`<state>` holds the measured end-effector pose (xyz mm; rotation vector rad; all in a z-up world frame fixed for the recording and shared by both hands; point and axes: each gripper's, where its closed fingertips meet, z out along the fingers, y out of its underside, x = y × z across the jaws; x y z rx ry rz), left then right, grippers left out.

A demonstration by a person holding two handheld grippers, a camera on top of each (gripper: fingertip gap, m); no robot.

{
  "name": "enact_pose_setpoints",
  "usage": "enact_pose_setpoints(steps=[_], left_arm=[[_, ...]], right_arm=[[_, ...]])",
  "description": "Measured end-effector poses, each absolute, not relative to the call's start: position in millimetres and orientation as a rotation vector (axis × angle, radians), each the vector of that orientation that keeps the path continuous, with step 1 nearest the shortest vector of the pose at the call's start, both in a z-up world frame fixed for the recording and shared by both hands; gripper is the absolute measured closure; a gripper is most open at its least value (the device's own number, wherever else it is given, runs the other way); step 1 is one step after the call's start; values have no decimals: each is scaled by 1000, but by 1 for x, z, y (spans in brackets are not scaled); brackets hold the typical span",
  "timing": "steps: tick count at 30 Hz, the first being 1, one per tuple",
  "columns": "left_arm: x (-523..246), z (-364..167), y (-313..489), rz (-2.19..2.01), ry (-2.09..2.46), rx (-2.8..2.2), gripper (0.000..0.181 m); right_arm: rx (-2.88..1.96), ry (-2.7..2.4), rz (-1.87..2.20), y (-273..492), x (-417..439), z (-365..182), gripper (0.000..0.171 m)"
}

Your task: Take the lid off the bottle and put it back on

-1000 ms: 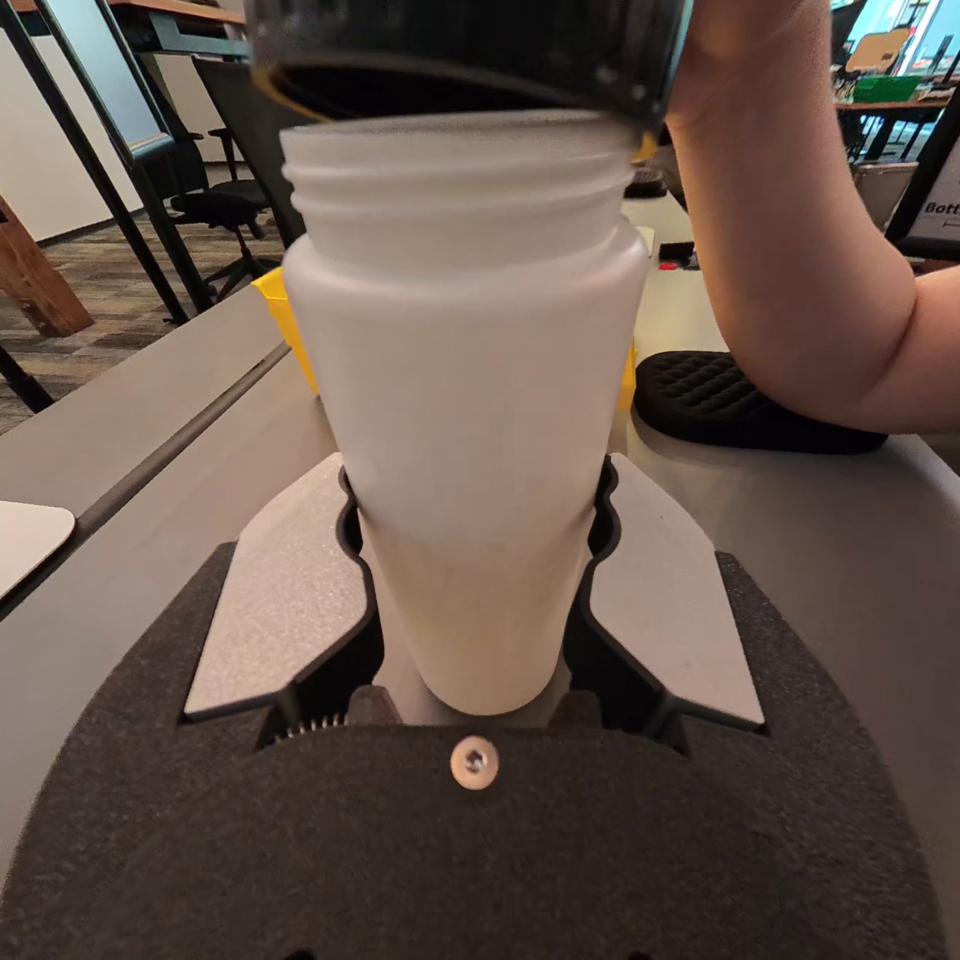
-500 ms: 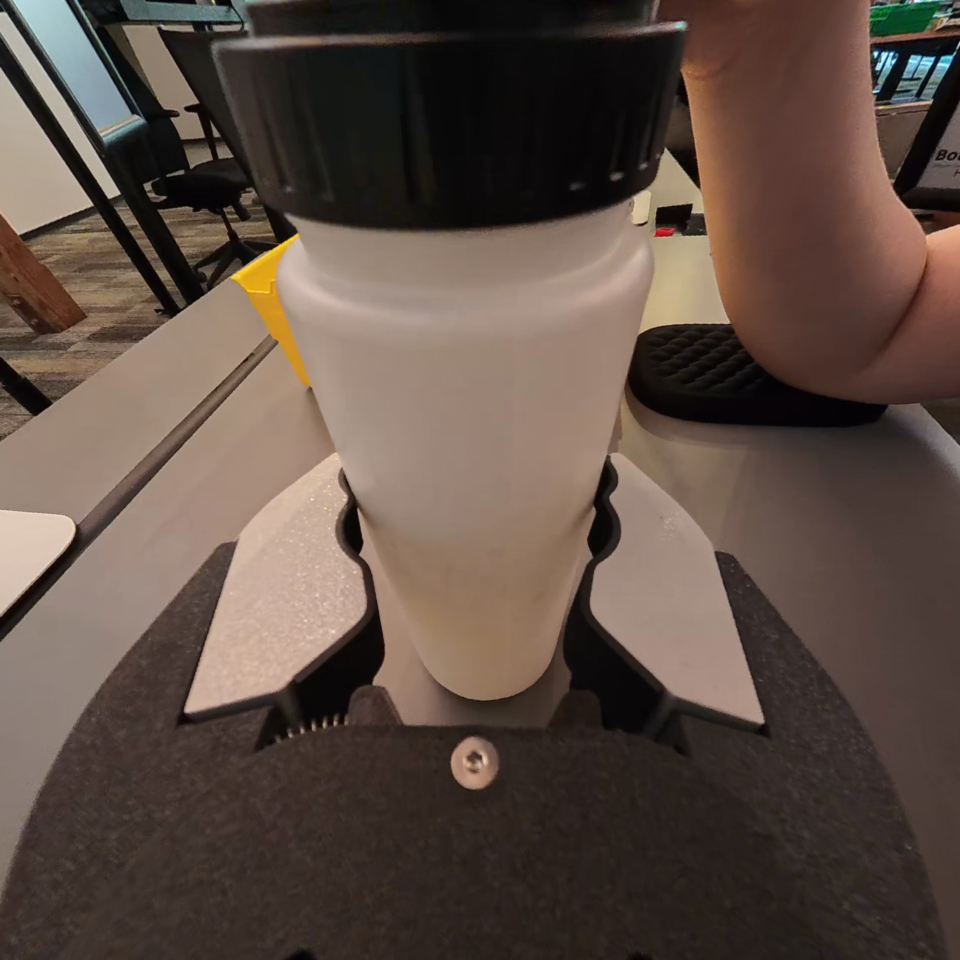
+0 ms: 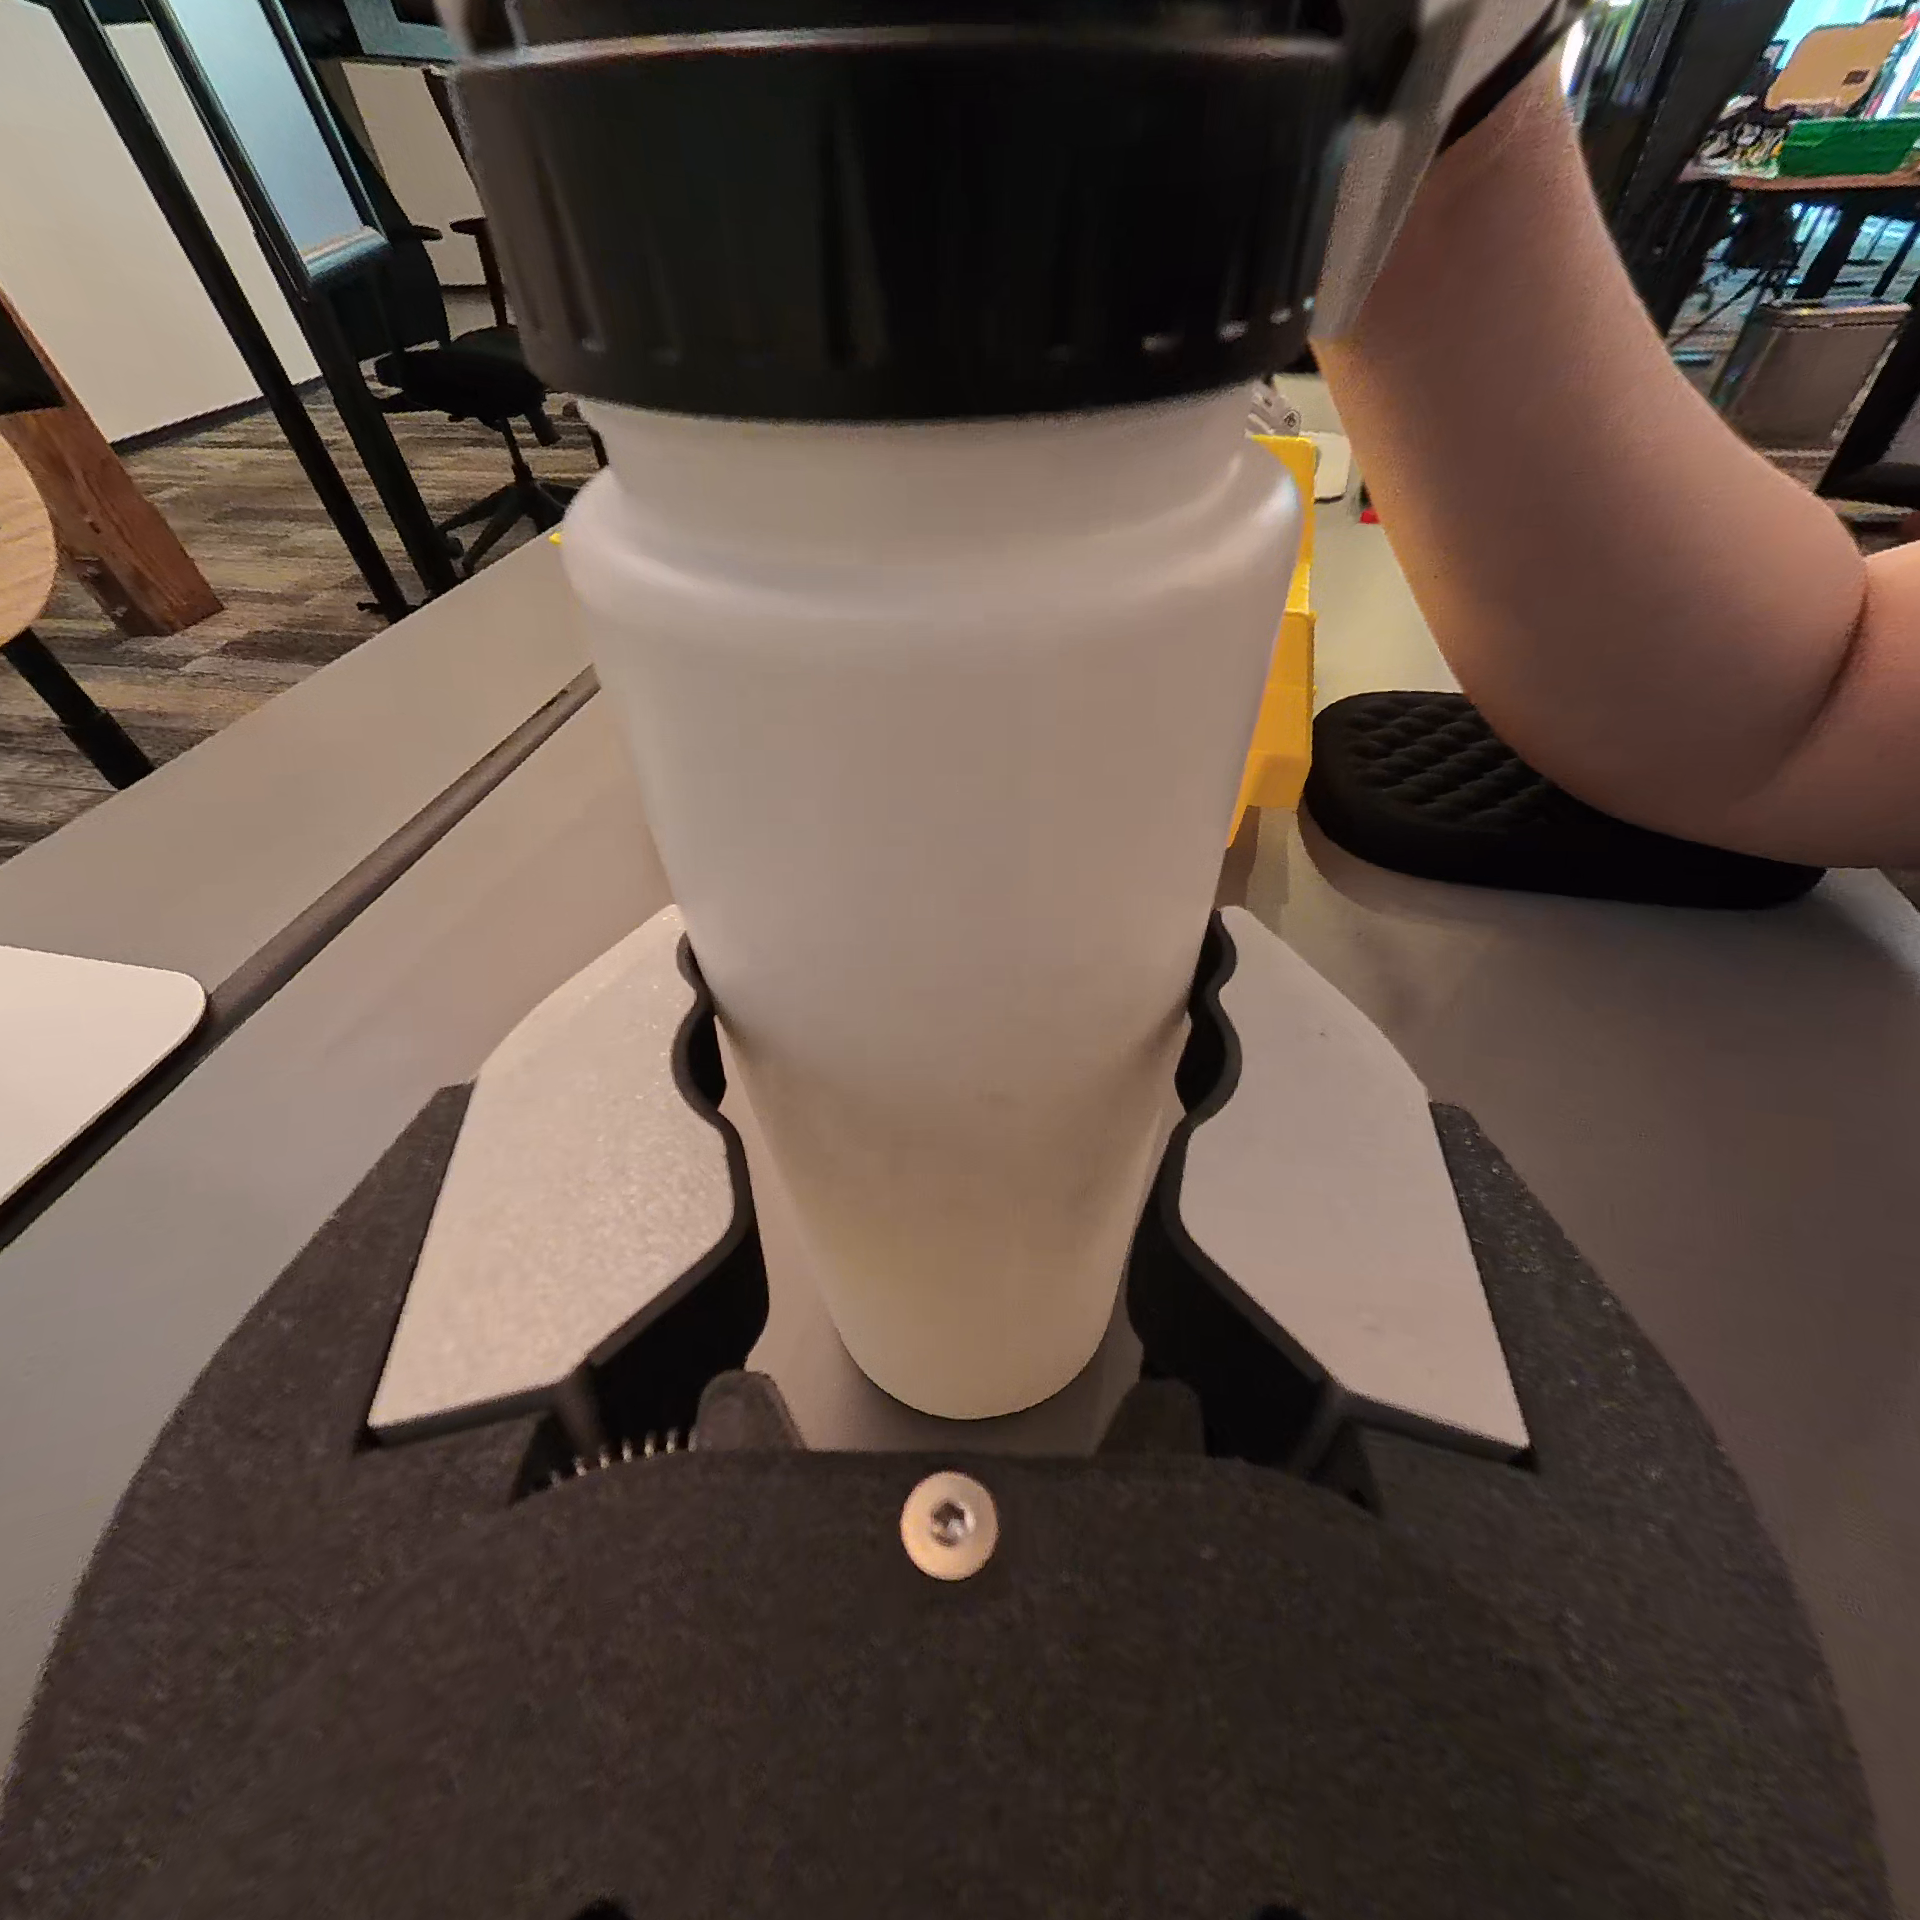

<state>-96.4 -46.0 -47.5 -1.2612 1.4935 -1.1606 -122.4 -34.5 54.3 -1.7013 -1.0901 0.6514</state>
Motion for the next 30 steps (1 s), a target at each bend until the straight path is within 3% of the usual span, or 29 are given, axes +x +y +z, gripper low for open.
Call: enact_pose_setpoints(steps=[14,25,30], left_arm=[[-103,-48,7,-904,1212,-1501,94],[-99,-48,-16,-1054,1377,-1361,94],[-98,-48,-20,-1043,1394,-1347,94]], right_arm=[[-1833,-621,448,13,-129,46,102],[-1613,-911,769,-15,-119,67,95],[-1574,-982,782,-17,-132,58,104]])
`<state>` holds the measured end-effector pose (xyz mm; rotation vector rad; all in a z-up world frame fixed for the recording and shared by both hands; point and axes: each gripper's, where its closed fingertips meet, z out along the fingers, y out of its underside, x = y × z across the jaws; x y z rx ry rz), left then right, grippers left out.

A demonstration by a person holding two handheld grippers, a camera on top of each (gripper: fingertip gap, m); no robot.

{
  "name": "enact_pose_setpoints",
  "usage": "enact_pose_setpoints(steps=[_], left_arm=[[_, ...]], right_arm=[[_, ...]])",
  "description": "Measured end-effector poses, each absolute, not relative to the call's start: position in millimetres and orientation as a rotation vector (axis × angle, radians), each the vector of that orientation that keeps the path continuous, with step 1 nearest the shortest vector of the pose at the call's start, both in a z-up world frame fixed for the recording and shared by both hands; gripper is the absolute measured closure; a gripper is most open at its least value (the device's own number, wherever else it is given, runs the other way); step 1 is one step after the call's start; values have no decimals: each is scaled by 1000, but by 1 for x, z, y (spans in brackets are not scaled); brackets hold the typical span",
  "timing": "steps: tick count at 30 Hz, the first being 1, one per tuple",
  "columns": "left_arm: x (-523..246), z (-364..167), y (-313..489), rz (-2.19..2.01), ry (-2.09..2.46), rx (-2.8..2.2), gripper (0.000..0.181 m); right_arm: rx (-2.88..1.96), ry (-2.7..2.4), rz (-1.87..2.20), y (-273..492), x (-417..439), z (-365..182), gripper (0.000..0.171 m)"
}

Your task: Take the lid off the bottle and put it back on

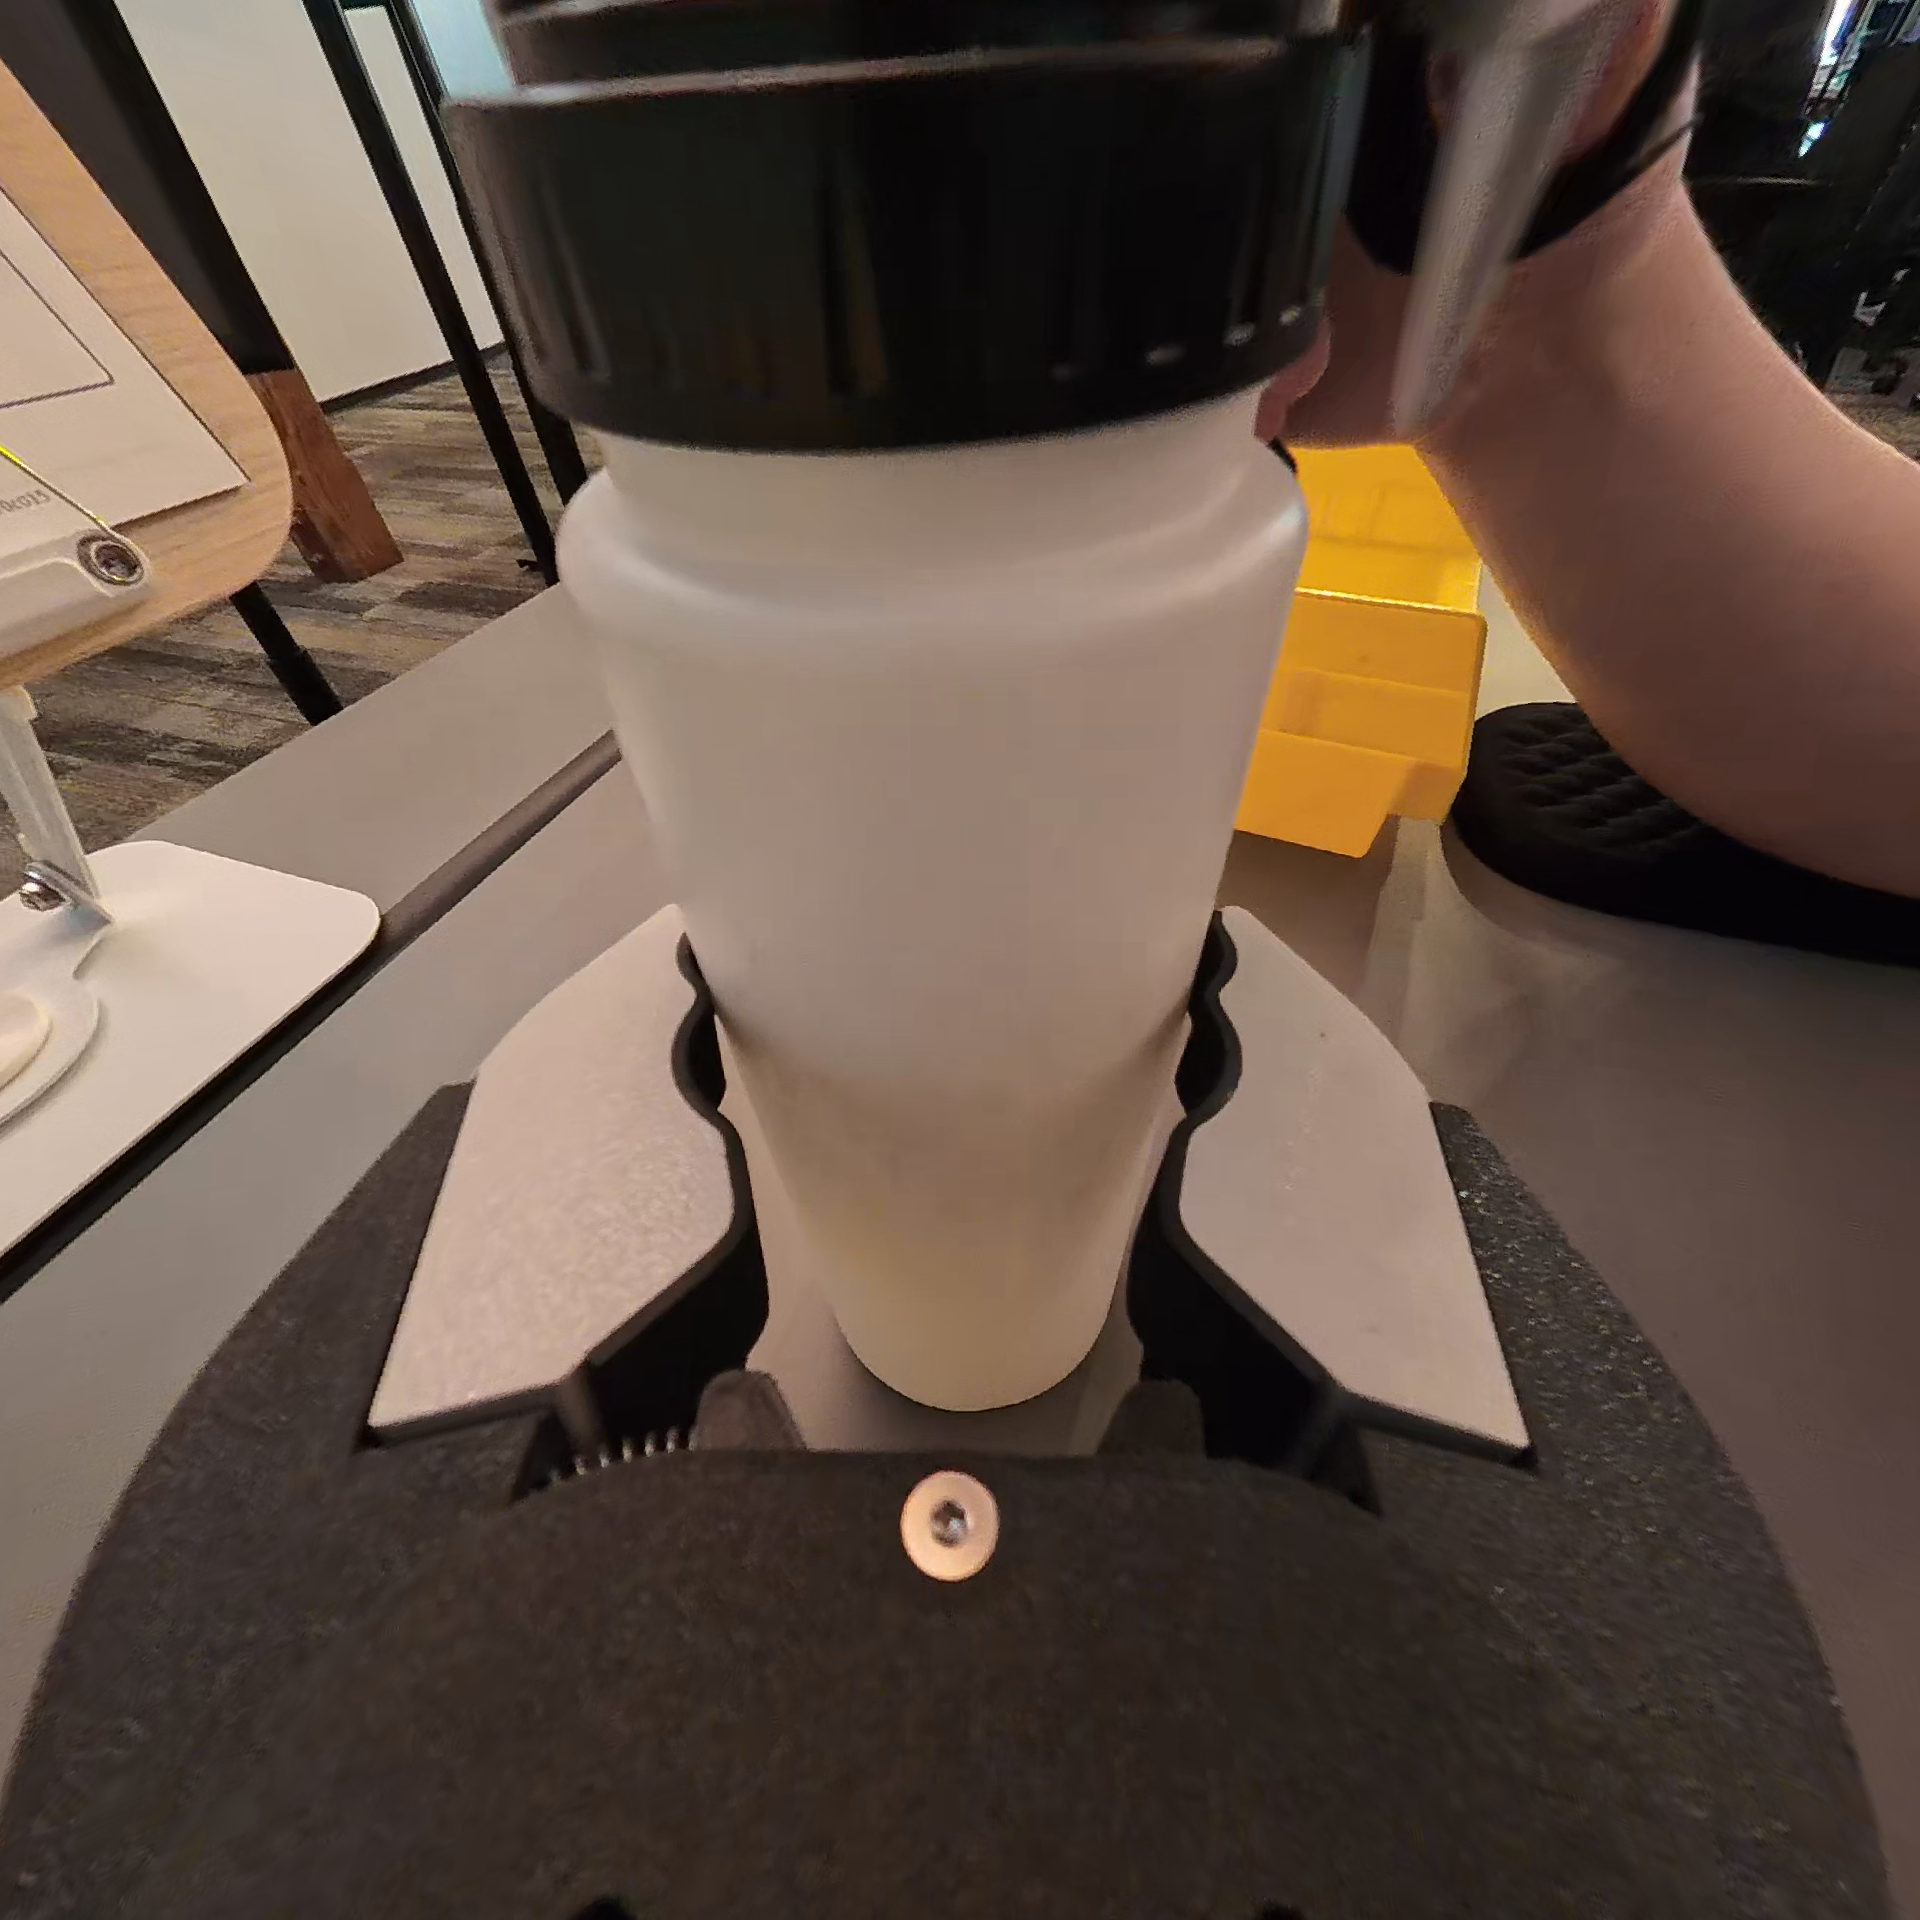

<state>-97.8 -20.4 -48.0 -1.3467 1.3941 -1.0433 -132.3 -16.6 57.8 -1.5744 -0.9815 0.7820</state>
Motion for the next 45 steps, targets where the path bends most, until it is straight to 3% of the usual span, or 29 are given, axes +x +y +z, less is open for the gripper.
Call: enact_pose_setpoints(steps=[6,13,16,19,26,29,45], left_arm=[[-96,-49,-13,-979,1338,-1413,94],[-102,-49,5,-830,1195,-1542,94],[-99,-49,3,-844,1228,-1507,94],[-98,-49,1,-878,1244,-1487,94],[-96,-49,-9,-964,1310,-1436,94],[-95,-49,-15,-999,1347,-1411,94],[-97,-50,-6,-897,1275,-1546,94]], right_arm=[[-1639,-925,661,-8,-129,57,109],[-1673,-516,490,18,-130,61,119],[-1658,-603,412,17,-134,60,115],[-1667,-659,496,13,-129,64,98],[-1649,-846,827,-10,-128,61,94],[-1618,-889,753,-7,-127,58,105],[-1706,-794,587,3,-128,54,103]])
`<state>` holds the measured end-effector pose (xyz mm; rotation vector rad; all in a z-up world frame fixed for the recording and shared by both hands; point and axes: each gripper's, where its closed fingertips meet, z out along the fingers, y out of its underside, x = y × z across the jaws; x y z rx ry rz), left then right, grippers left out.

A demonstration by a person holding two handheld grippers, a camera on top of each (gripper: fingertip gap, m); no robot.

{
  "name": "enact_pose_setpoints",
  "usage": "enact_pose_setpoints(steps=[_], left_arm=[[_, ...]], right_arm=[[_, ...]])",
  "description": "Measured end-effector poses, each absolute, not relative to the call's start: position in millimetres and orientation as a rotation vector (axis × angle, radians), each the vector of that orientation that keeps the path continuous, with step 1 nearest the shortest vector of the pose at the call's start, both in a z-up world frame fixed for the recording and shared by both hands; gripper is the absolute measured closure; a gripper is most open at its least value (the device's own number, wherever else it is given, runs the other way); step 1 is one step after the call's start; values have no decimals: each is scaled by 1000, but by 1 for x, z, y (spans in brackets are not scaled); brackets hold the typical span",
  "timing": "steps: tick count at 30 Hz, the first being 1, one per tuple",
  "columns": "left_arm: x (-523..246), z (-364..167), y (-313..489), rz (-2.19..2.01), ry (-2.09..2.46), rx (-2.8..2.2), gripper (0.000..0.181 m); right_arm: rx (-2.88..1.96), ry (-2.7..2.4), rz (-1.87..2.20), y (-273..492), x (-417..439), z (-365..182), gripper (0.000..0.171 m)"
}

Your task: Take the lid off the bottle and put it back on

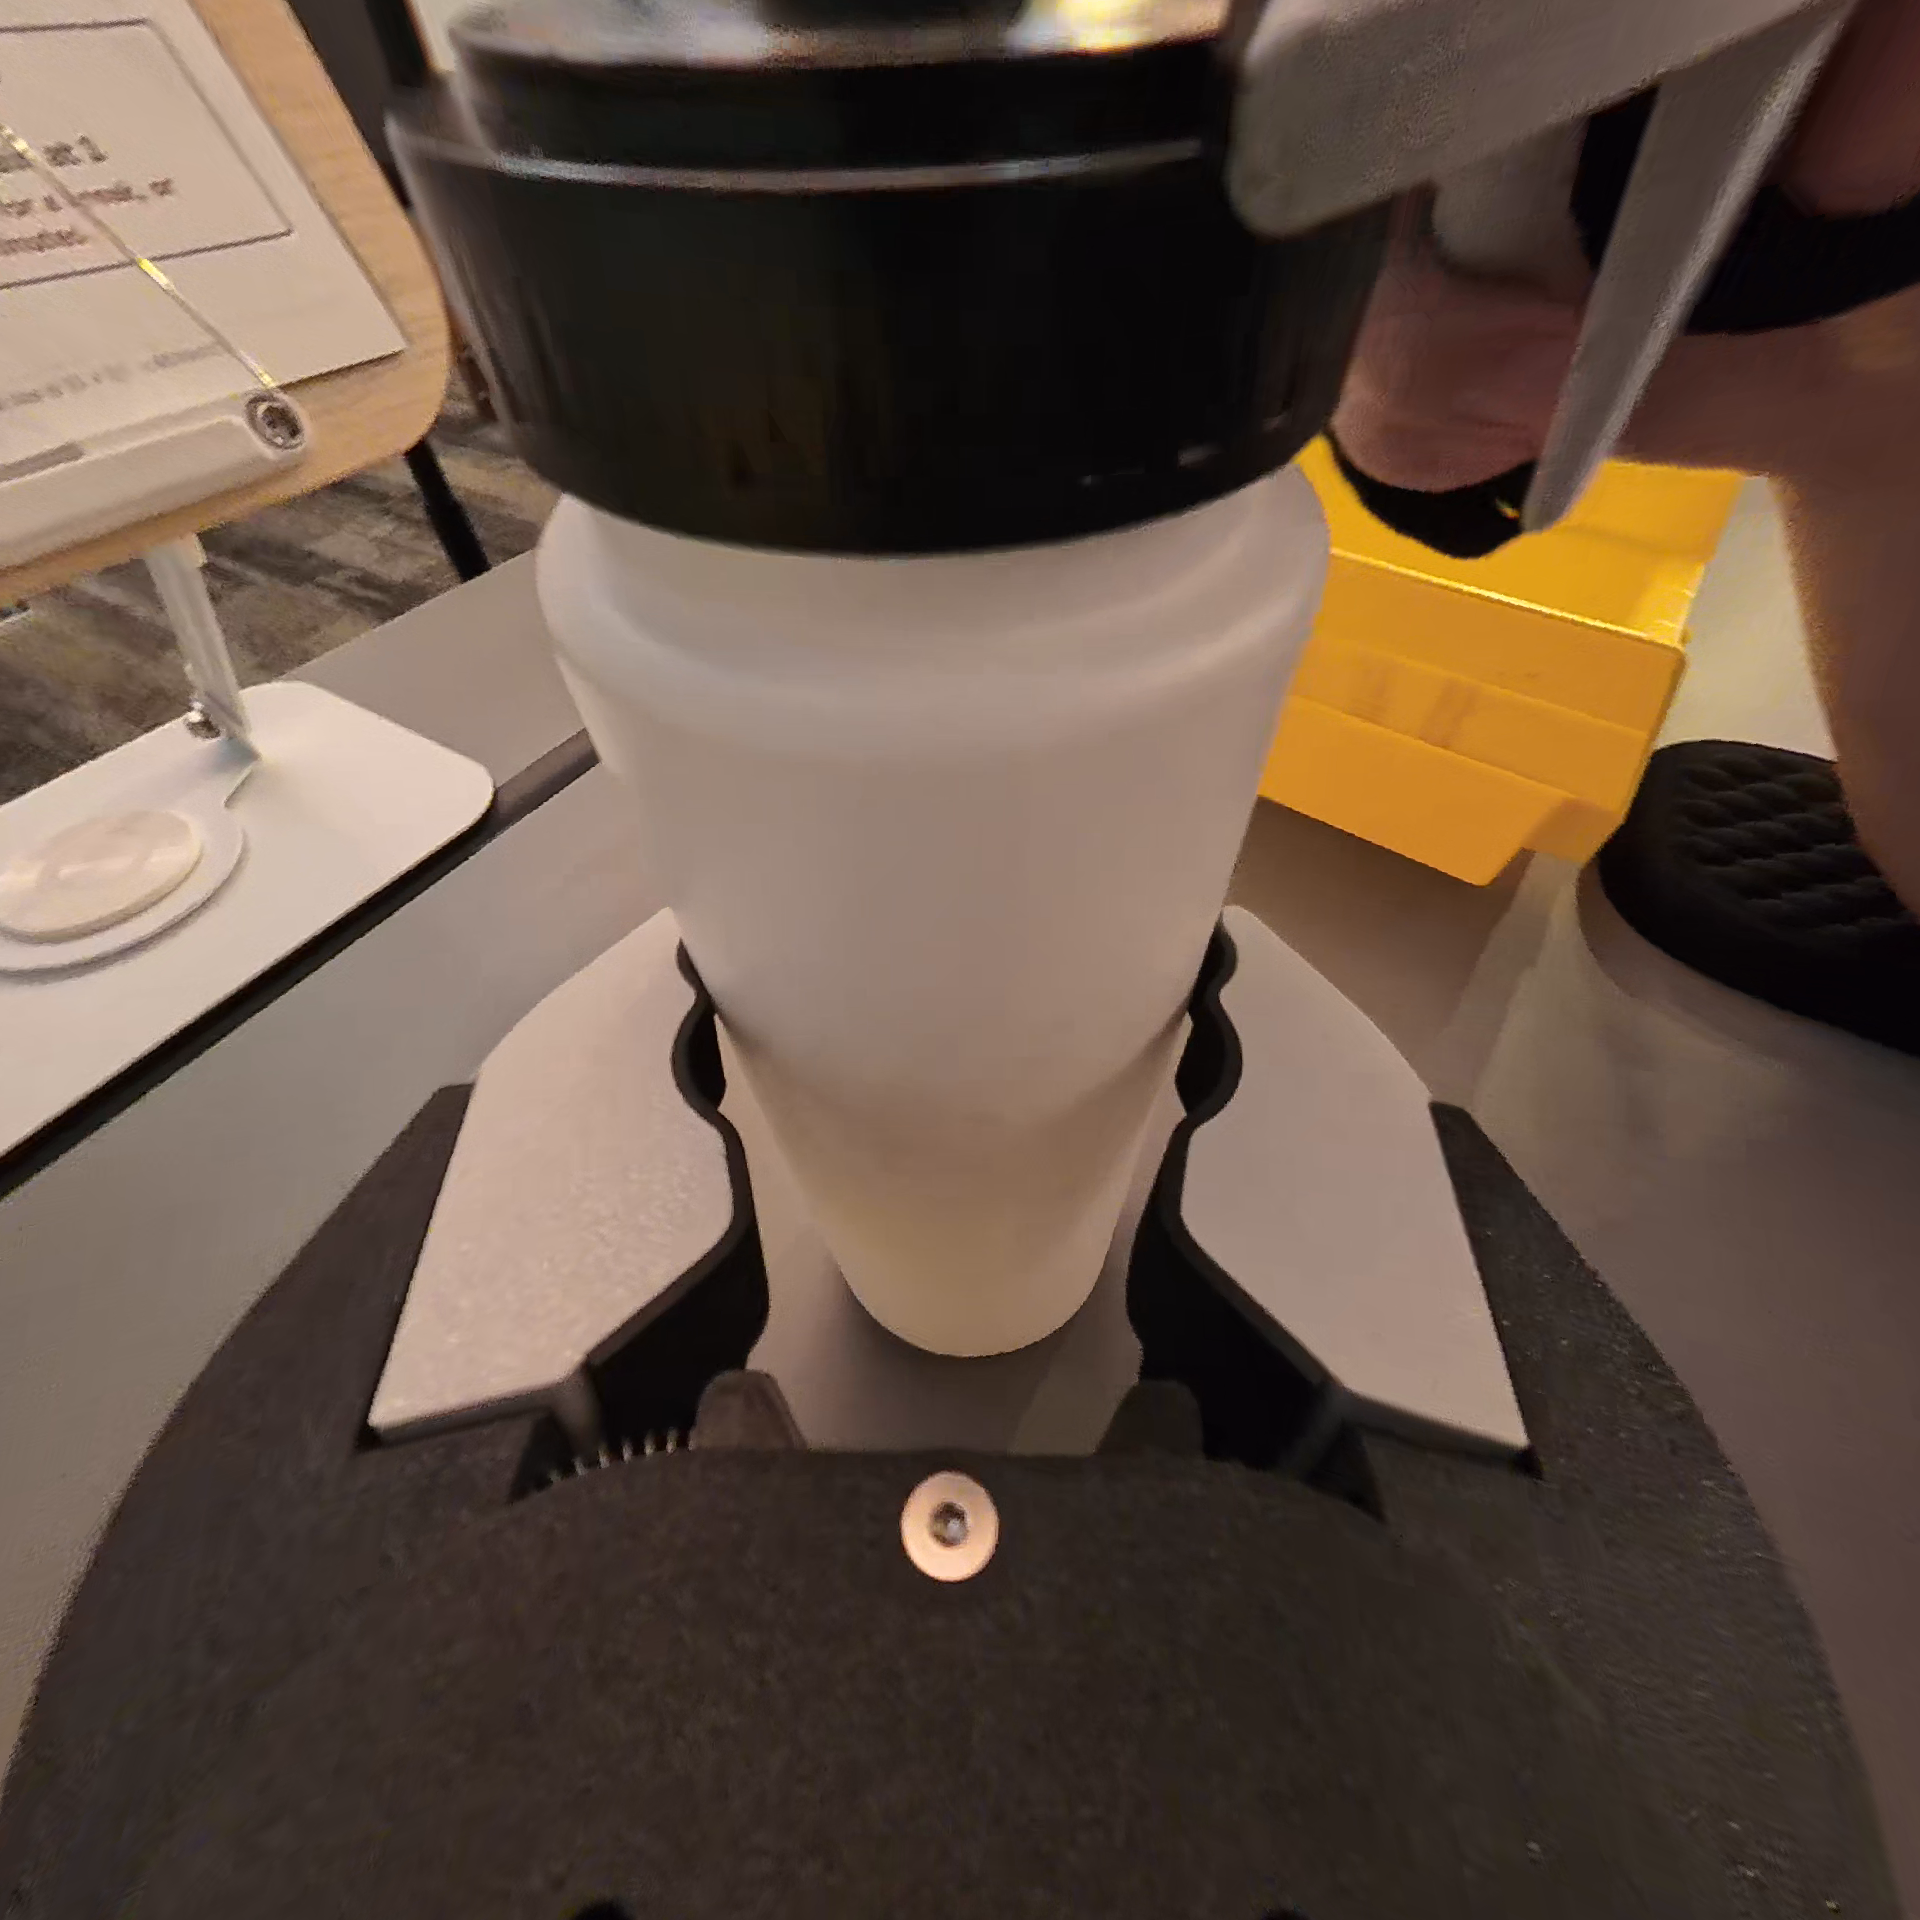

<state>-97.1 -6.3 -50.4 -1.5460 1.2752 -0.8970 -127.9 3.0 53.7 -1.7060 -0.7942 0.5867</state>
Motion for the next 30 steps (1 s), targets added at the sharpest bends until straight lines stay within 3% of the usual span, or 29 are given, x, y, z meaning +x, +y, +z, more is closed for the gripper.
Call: enact_pose_setpoints(steps=[6,15,22,30], left_arm=[[-99,-49,-3,-898,1258,-1542,94],[-92,-51,-55,-1122,1567,-1318,94],[-97,-50,-14,-965,1350,-1486,94],[-97,-51,-19,-940,1403,-1474,94]], right_arm=[[-1714,-731,461,8,-132,55,103],[-1588,-1073,951,-44,-124,55,106],[-1768,-824,624,-8,-115,57,90],[-1878,-845,488,-8,-126,42,99]])
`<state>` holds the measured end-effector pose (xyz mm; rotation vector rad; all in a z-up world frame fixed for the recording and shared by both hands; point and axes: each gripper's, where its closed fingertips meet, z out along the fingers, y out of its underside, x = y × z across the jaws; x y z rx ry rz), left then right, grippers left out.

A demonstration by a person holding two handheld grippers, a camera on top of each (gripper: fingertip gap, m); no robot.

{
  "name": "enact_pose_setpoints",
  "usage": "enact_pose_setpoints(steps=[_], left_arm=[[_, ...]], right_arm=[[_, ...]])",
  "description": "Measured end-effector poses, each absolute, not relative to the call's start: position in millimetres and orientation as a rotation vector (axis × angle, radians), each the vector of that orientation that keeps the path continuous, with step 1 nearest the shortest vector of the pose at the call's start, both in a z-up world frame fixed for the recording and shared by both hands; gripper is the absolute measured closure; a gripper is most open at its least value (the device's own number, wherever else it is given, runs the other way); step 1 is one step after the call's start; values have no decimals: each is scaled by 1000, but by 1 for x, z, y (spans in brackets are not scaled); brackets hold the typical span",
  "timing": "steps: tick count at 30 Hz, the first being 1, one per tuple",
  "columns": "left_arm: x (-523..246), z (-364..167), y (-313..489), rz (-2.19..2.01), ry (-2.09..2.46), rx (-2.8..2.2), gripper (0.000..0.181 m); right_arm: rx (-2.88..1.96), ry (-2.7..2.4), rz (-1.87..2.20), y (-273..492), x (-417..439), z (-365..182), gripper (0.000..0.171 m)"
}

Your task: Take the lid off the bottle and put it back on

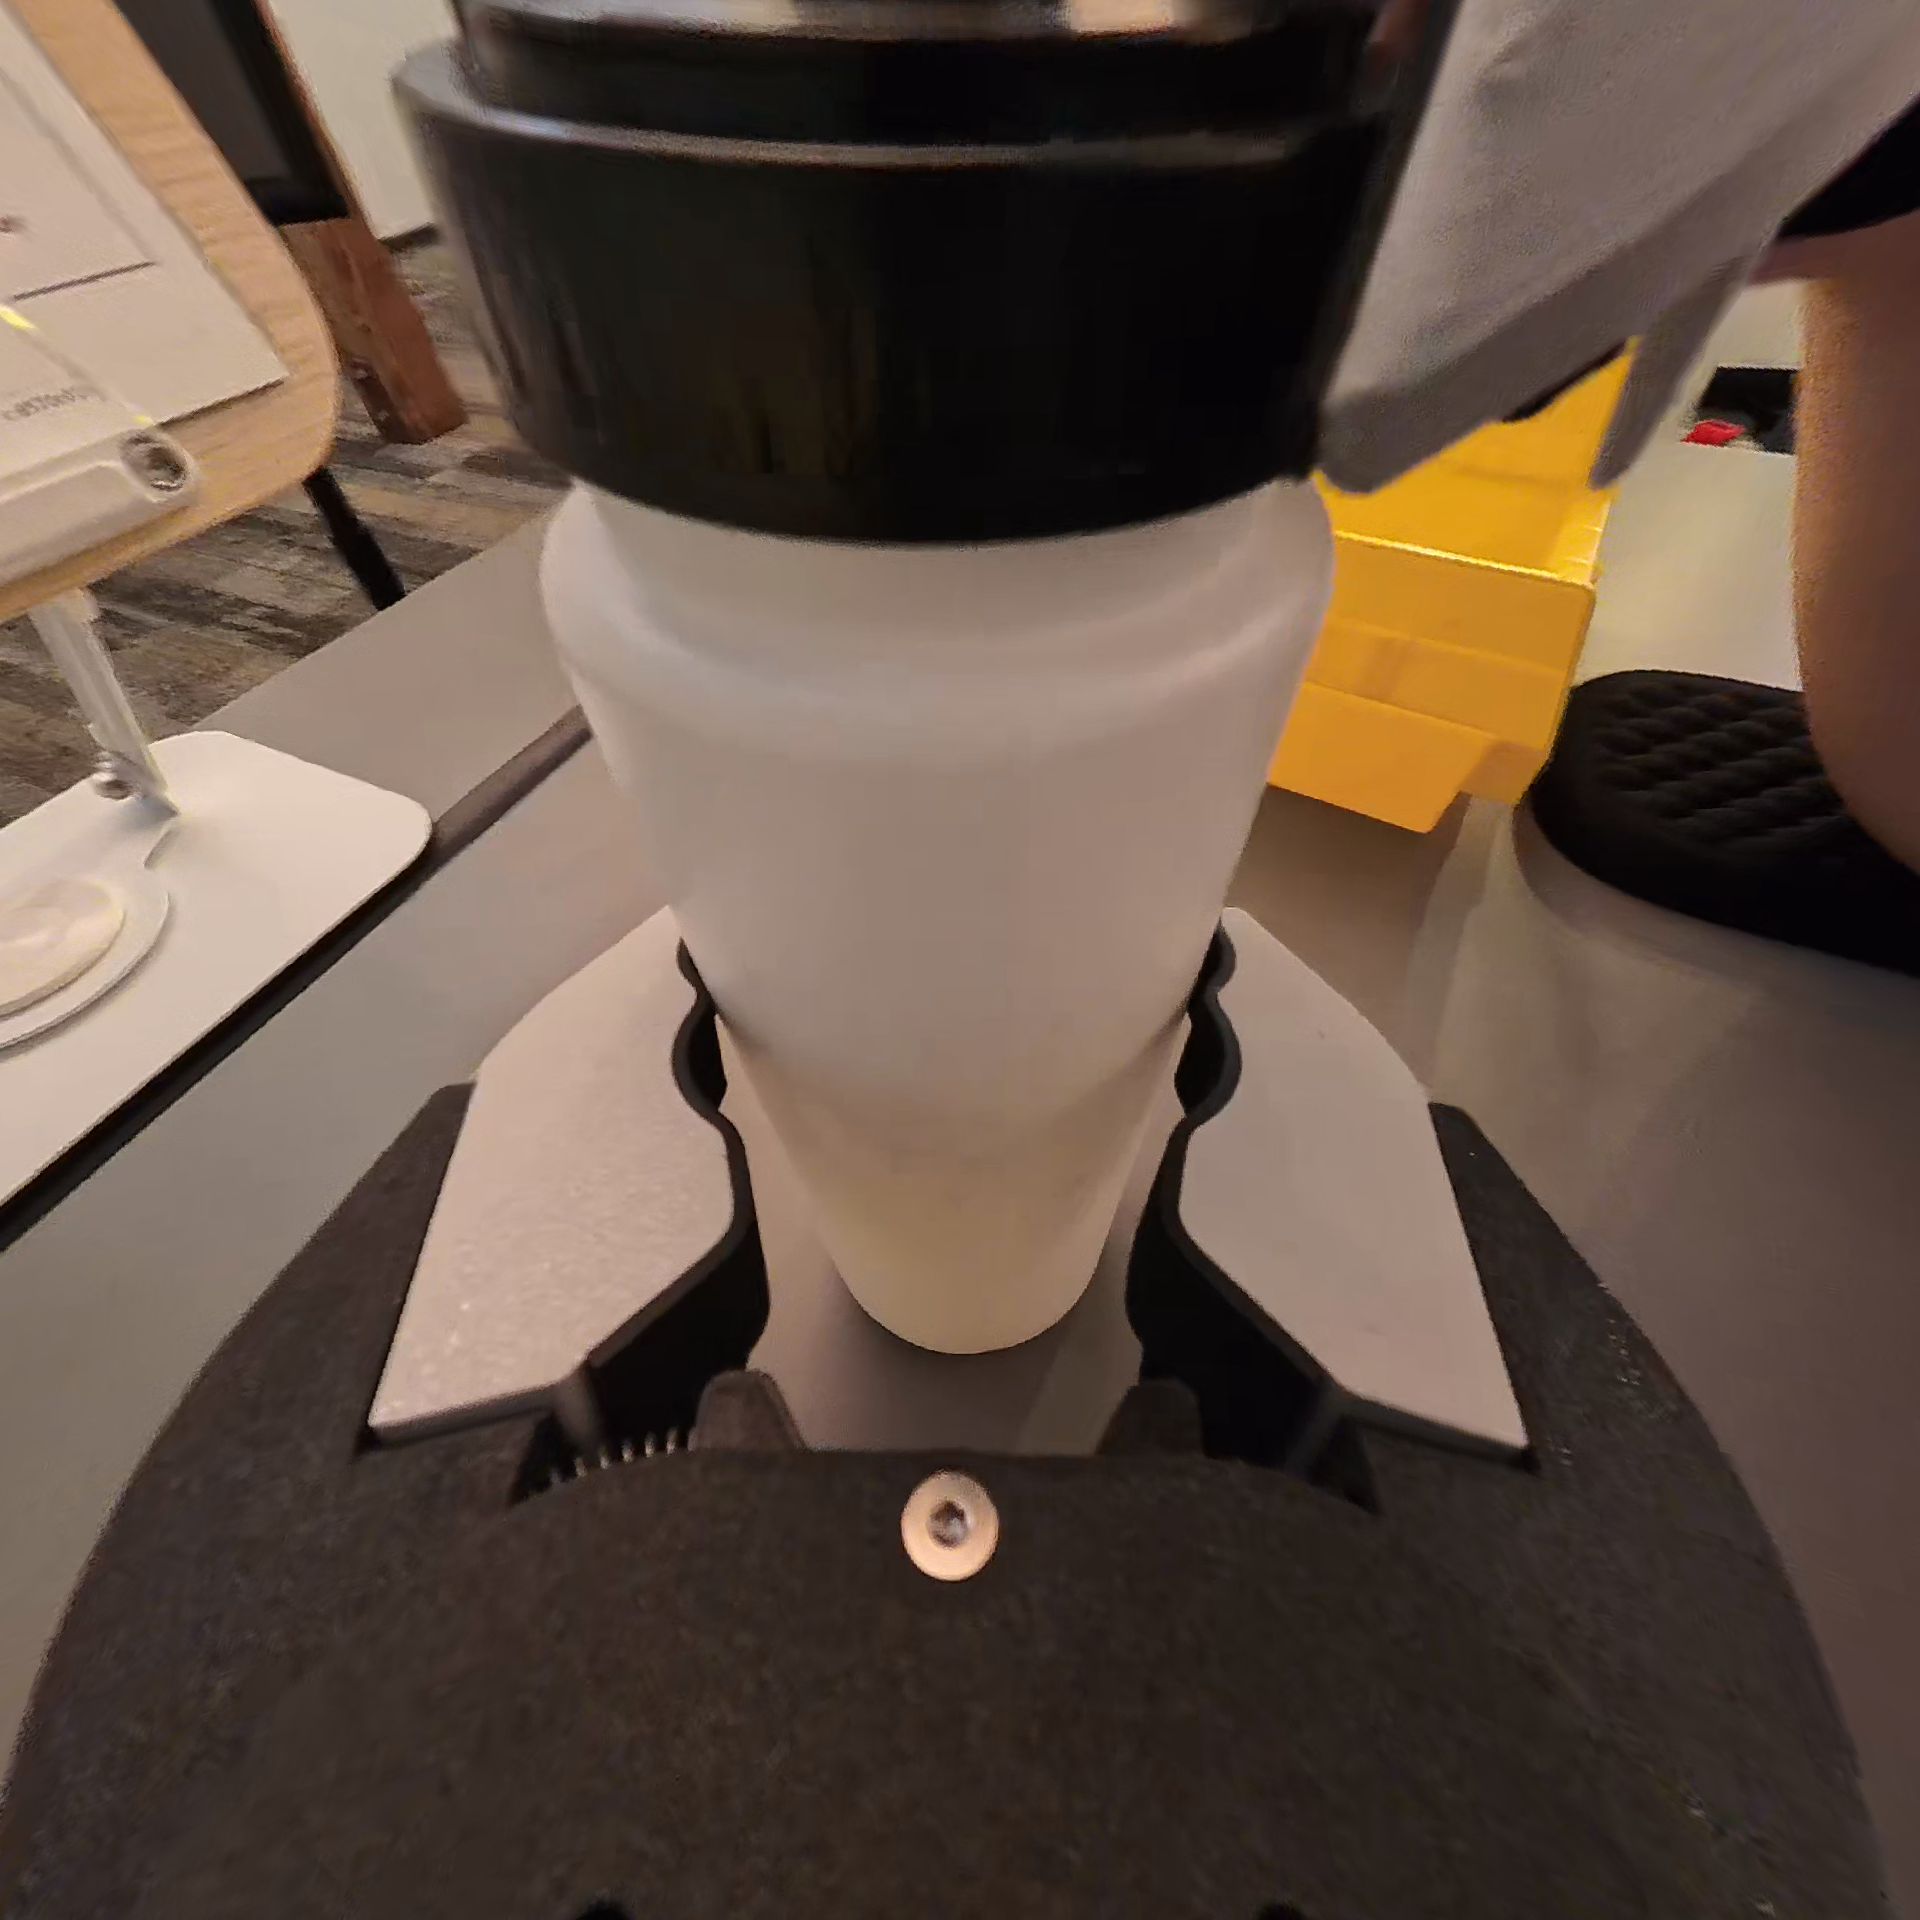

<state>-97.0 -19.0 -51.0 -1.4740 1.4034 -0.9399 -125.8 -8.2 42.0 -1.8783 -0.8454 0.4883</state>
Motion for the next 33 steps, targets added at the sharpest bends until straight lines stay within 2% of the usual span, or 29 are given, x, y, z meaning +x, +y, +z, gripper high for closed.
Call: enact_pose_setpoints(steps=[8,13,16,18,21,26,33], left_arm=[[-104,-51,-95,-1283,1786,-1190,94],[-112,-51,-117,-1373,1888,-1121,94],[-104,-49,-103,-1388,1797,-1273,94],[-102,-48,-97,-1436,1756,-1354,94],[-98,-48,-84,-1390,1680,-1412,94],[-96,-49,-60,-1237,1584,-1455,94],[-95,-50,-49,-1129,1552,-1440,94]], right_arm=[[-1633,-1318,833,-75,-134,43,98],[-1514,-1432,980,-100,-143,45,98],[-1596,-1328,874,-80,-137,47,97],[-1647,-1208,826,-65,-135,53,83],[-1707,-1041,803,-49,-130,64,76],[-1761,-891,662,-34,-119,72,78],[-1660,-1128,329,-34,-128,60,83]])
